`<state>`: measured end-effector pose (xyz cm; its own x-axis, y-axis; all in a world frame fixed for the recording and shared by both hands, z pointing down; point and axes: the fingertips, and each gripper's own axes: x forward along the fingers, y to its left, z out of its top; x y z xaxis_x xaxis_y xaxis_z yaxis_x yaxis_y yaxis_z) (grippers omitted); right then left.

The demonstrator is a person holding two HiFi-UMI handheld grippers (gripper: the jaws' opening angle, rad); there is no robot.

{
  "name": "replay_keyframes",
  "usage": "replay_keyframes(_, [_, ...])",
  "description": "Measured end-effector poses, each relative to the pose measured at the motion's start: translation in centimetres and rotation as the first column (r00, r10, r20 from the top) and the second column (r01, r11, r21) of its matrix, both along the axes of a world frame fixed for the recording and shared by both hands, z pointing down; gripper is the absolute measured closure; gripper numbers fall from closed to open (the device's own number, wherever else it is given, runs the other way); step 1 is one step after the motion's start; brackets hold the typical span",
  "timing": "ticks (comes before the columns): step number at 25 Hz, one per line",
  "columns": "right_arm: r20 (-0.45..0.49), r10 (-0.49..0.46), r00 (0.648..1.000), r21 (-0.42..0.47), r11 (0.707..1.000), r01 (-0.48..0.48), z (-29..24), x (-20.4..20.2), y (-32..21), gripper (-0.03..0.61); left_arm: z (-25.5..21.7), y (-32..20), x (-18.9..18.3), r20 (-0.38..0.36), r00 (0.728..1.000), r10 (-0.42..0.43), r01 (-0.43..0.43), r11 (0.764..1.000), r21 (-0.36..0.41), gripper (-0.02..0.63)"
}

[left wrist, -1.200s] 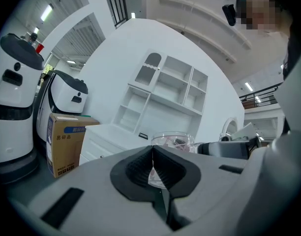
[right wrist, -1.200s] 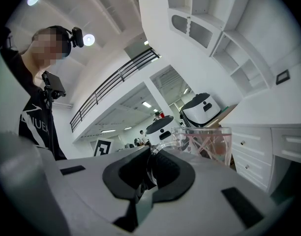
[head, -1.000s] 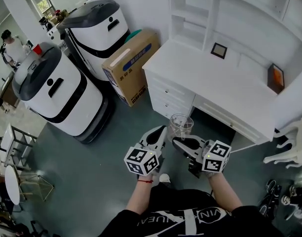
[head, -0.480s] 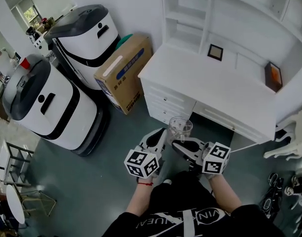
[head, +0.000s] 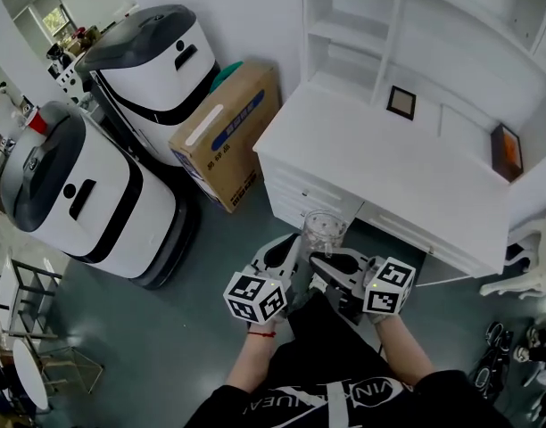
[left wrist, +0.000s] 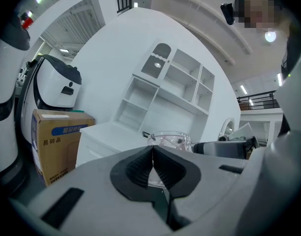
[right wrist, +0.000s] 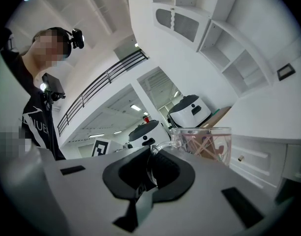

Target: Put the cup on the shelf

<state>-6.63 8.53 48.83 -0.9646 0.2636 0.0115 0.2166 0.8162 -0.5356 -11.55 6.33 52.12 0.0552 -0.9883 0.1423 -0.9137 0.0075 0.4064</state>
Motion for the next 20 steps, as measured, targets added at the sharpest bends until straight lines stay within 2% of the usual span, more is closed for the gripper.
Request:
replay_keyframes(7, [0.000, 0.023, 1.000, 0.014, 1.000, -0.023, -1.1, -4.8, -6.4, 0.569, -1.1, -6.6, -4.8, 0.004, 1.000, 0.021, -0.021, 1.000, 0.003, 0.604])
replay_keyframes(20, [0.001, 0.103, 0.995, 0.022, 0.994, -0.103, -1.6, -10.1, -18.9, 0.569, -1.8, -19.5, -9.7, 0.007, 0.995, 0.102, -0.102, 0.995, -0.001, 0.604])
